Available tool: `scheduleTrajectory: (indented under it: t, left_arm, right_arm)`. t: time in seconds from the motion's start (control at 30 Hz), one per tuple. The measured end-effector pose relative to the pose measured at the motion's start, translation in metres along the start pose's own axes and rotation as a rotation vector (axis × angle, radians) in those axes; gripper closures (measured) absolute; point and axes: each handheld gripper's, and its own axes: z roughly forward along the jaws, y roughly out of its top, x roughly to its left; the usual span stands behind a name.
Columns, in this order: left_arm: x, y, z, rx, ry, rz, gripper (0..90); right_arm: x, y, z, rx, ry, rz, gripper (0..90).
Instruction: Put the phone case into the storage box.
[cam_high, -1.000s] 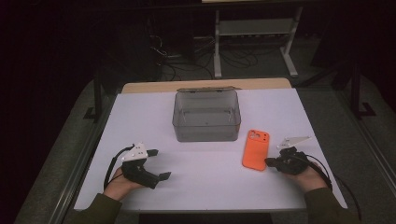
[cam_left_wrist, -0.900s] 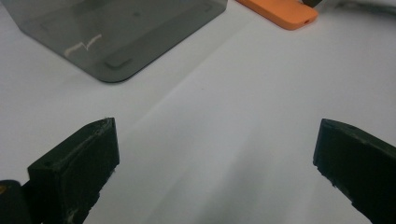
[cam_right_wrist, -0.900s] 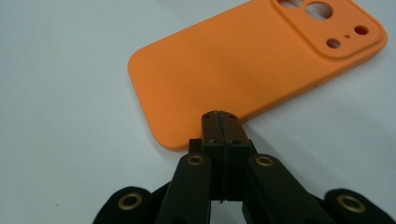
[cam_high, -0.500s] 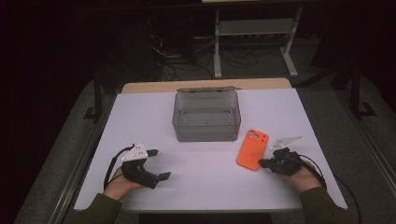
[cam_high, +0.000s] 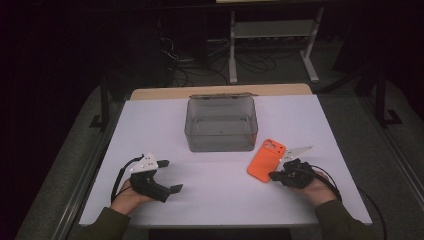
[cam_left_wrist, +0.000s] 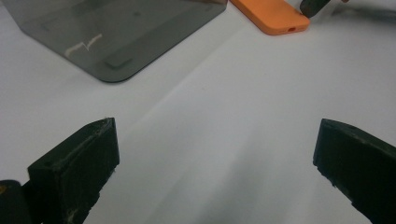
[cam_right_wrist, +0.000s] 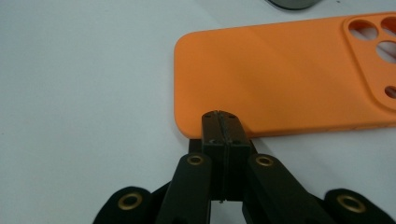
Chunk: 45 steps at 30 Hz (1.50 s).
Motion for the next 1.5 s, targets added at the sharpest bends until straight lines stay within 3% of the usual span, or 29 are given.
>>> scheduleTrajectory:
  t: [1.0,1.33,1.43,1.5]
  left_arm:
    - [0.0,0.0,0.0,0.003,-0.001,0.004,0.0]
    - [0.0,0.0,0.0,0.004,-0.002,0.005,0.0]
    - [0.0,0.0,0.0,0.005,-0.002,0.005,0.0]
    - [0.0,0.0,0.0,0.005,-0.001,0.007,0.0]
  right_arm:
    - [0.022,0.024,0.022,0.022,0.056,-0.093,89.0]
    - [0.021,0.025,0.016,-0.006,0.054,-0.078,88.7]
    - [0.02,0.024,0.013,-0.017,0.044,-0.064,85.7]
    - [0.017,0.023,0.009,-0.042,0.023,-0.049,76.3]
